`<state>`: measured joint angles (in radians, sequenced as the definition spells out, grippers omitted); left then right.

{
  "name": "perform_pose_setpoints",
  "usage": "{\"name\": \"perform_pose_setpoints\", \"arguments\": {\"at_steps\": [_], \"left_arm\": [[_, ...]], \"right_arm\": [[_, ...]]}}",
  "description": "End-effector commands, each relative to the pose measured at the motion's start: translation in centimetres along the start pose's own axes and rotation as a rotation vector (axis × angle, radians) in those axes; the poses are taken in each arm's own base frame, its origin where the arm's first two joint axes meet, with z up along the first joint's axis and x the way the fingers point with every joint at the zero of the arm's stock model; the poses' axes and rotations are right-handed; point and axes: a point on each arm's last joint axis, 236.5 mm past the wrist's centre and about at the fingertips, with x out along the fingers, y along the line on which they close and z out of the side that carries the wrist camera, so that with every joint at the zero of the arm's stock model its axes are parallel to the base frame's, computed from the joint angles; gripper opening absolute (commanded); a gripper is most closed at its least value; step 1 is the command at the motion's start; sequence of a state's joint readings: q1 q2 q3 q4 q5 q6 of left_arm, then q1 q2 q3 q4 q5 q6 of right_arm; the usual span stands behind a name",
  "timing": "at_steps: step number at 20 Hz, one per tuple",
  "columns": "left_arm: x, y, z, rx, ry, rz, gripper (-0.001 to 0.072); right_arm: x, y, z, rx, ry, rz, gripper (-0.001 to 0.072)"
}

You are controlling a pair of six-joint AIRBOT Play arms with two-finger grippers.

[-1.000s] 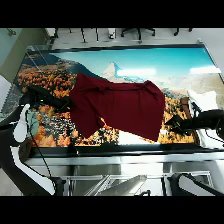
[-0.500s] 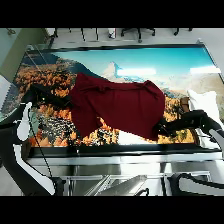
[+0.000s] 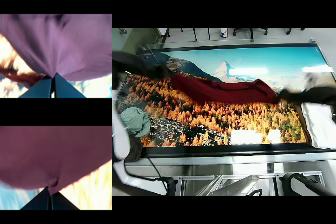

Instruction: Fold the shirts.

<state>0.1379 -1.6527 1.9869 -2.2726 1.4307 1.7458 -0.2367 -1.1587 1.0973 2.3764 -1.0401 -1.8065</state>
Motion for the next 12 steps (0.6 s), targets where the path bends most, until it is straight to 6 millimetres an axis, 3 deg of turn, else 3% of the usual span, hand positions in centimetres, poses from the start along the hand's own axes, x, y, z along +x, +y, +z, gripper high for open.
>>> {"name": "perform_pose_setpoints", "arguments": {"at_steps": [1,3,4,6,7,9,11,12], "left_arm": [[-17.9,-14.2,5.4,0.248,-0.496,-0.024,0.0020],[-29.1,-21.6,4.3,0.365,-0.833,0.002,0.0019],[-34.2,-24.4,2.4,0.409,-0.991,0.023,0.0019],[-40.9,-27.6,-2.1,0.475,-1.194,0.079,0.0019],[-42.8,-28.2,-4.1,0.499,-1.246,0.119,0.0019],[-44.6,-27.9,-7.0,0.496,-1.289,0.197,0.0020],[-44.7,-26.8,-7.7,0.471,-1.283,0.246,0.0019],[-43.9,-26.0,-7.4,0.459,-1.250,0.261,0.0020]], "right_arm": [[-19.1,15.8,9.9,-0.355,-0.509,0.105,0.0015],[-29.4,23.6,9.5,-0.542,-0.743,0.131,0.0015],[-33.2,26.5,8.3,-0.618,-0.828,0.132,0.0016],[-38.9,29.8,5.7,-0.732,-0.964,0.090,0.0016],[-40.5,30.6,4.6,-0.762,-1.003,0.073,0.0016],[-41.6,30.8,3.5,-0.784,-1.028,0.042,0.0016],[-40.6,30.3,3.4,-0.780,-0.984,0.035,0.0016],[-39.4,29.6,3.7,-0.746,-0.933,0.041,0.0016]]}}
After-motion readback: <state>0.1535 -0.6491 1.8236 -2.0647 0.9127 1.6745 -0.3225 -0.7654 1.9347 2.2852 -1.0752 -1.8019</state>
